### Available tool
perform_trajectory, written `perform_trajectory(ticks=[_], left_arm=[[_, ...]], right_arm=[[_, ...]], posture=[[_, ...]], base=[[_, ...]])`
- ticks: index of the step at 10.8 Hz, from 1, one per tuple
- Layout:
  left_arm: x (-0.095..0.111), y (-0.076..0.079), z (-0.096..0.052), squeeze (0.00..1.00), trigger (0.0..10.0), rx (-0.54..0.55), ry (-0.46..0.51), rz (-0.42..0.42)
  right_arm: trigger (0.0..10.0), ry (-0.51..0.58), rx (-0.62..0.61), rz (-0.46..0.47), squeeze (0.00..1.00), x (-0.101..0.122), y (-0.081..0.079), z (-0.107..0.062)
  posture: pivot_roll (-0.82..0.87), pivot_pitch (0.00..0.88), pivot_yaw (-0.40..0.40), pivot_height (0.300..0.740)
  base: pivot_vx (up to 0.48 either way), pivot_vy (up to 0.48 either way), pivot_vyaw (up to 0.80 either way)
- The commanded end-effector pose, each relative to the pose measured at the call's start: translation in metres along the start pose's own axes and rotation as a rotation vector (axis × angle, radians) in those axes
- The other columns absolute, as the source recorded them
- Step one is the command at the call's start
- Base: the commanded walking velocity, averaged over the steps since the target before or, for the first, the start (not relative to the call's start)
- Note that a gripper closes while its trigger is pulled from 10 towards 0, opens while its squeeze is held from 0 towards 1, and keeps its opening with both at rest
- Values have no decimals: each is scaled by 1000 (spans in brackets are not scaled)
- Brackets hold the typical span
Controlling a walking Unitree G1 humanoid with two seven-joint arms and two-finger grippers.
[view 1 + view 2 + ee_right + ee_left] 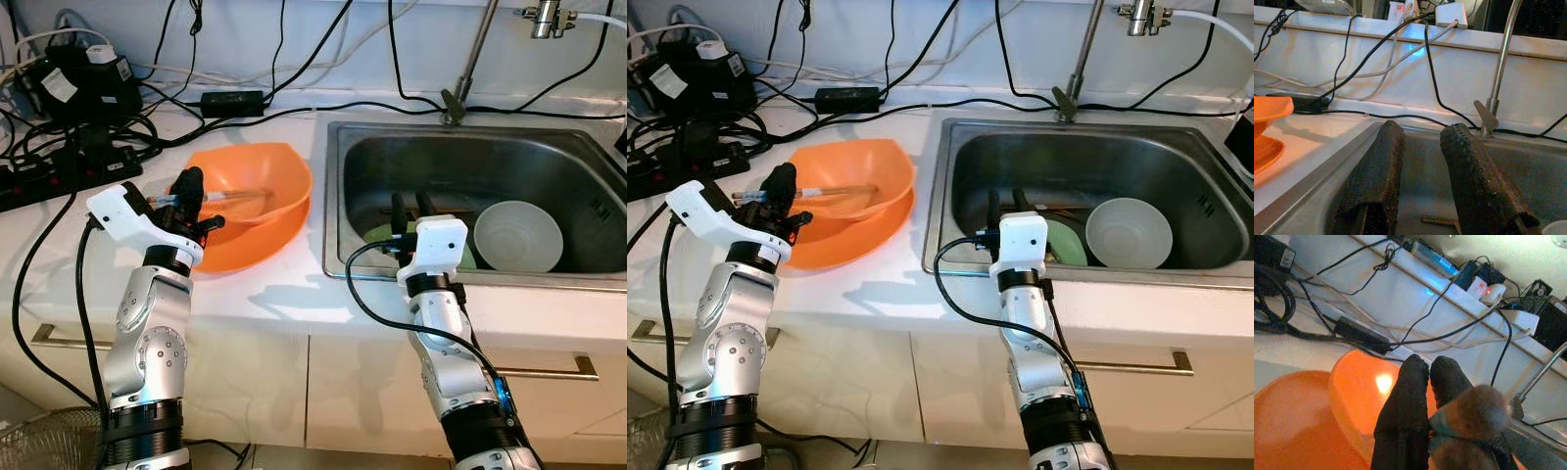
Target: Kitchen organization
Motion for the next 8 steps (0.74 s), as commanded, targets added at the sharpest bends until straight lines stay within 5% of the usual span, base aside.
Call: perform_trajectory(ticks=[1, 5, 6, 7, 8], left_arm=[[14, 8, 5, 0, 0, -19, 39, 19], [38, 22, 11, 0, 0, -48, 117, -23], [47, 39, 16, 0, 0, -96, 144, -94], [44, 51, 18, 0, 10000, -131, 135, -111], [40, 62, 19, 0, 10000, -155, 124, -130]], right_arm=[[10000, -44, 0, -10, 0, -10, 0, -2], [10000, -40, -5, -12, 0, -10, 0, -1], [10000, -32, -7, -12, 0, -7, 1, 2], [10000, -26, -8, -1, 0, -4, 1, 5], [10000, -12, -7, 8, 0, 2, 1, 9]], posture=[[101, 0, 52, 740], [102, 0, 53, 740], [102, 0, 51, 740], [102, 0, 51, 740], [100, 0, 52, 740]], base=[[0, 0, 0], [0, 0, 0], [0, 0, 0], [0, 0, 0], [0, 0, 0]])
Point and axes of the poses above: a point about 5 cm out from each wrist's last joint towards the gripper, its own z axis pointing out of the wrist towards the gripper, its own x axis along the axis of the wrist's last joint, y = z × x, the point moved 5 cm from there along z, pointing out of the wrist towards the gripper, and after that the axes turned 9 degrees about z, right-handed, at the moved point
